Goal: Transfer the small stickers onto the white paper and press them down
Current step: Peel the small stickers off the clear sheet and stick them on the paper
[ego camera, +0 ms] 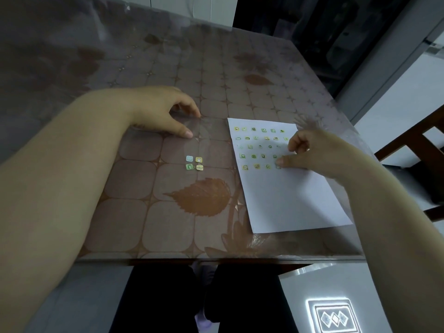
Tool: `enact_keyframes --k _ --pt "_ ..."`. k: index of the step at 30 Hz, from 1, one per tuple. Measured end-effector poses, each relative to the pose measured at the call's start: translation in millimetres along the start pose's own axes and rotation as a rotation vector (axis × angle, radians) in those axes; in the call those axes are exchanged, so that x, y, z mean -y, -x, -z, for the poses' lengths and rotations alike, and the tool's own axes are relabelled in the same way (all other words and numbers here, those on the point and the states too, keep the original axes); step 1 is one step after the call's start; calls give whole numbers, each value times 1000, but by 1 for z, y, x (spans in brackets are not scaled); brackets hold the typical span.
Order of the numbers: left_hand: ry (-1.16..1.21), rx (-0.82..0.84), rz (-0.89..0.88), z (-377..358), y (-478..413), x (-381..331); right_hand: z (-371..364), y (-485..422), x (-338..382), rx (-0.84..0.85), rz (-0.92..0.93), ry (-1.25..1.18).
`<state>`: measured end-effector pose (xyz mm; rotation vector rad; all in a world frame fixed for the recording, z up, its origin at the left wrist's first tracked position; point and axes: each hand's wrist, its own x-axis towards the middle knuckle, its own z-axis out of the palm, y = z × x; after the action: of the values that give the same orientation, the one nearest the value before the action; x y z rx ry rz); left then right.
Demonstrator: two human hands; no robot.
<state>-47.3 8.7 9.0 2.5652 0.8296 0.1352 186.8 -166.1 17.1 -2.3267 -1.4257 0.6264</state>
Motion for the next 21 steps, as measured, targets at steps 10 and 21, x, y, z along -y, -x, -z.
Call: enact_keyframes --k 10,21 --pt "-14 -4 -15 0 1 -1 -63 11 83 -29 364 -38" --pt "-4 -5 -15 0 1 -3 -74 9 88 -4 335 -78"
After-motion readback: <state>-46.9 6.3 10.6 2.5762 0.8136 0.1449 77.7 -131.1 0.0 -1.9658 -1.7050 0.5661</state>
